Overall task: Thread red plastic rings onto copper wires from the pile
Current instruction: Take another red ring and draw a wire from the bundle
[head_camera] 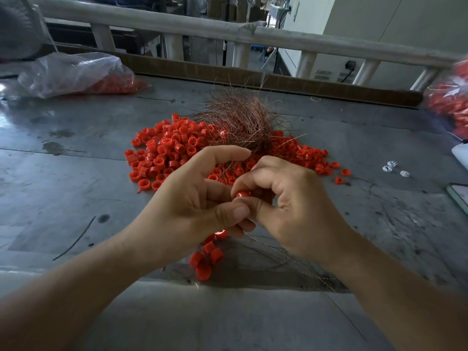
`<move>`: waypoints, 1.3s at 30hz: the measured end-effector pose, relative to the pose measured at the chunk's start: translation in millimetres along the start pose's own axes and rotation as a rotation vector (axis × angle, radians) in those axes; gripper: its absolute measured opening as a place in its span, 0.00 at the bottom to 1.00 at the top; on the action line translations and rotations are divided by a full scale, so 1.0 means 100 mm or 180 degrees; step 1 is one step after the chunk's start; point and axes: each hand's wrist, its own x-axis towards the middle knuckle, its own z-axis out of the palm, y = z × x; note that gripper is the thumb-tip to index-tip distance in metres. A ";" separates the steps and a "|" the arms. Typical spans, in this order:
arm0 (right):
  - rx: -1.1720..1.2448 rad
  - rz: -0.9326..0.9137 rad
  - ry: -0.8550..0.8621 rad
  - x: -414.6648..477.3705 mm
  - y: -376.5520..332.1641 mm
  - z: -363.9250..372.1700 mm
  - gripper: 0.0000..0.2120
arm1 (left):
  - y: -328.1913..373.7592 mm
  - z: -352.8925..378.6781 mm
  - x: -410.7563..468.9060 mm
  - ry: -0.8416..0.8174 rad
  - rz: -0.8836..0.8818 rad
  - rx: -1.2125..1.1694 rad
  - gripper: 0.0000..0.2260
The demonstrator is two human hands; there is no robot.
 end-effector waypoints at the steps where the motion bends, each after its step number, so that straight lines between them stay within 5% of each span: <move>1: -0.0021 0.0007 0.0008 0.01 0.01 0.00 0.04 | 0.00 -0.01 0.01 -0.0001 -0.0031 -0.0004 0.24; 5: -0.0005 0.0082 0.0070 0.02 0.05 0.01 0.04 | 0.01 -0.05 0.06 -0.0023 -0.0262 -0.0142 0.22; 11: 0.0298 0.0484 -0.0069 0.05 0.04 -0.03 0.23 | 0.02 -0.14 0.12 0.0466 -0.0241 -0.0482 0.20; 15: 0.0247 0.0454 0.0077 0.06 0.08 -0.07 0.04 | 0.04 -0.19 0.14 0.0489 -0.0205 -0.0819 0.10; 20: -0.0081 0.0431 0.0280 0.06 0.09 -0.14 0.03 | 0.07 -0.21 0.14 0.0527 -0.0225 -0.0702 0.09; 31: -0.0647 0.0660 -0.1102 0.03 0.14 0.04 0.04 | 0.04 -0.54 0.24 0.2200 -0.0479 0.1016 0.14; 36: -0.0682 0.0684 -0.1215 0.03 0.18 0.00 0.07 | -0.09 -0.61 0.22 0.2073 -0.0600 0.3209 0.08; 39: -0.0544 0.0745 -0.1041 0.05 0.20 -0.08 0.08 | -0.15 -0.64 0.22 0.1794 -0.0569 0.3902 0.08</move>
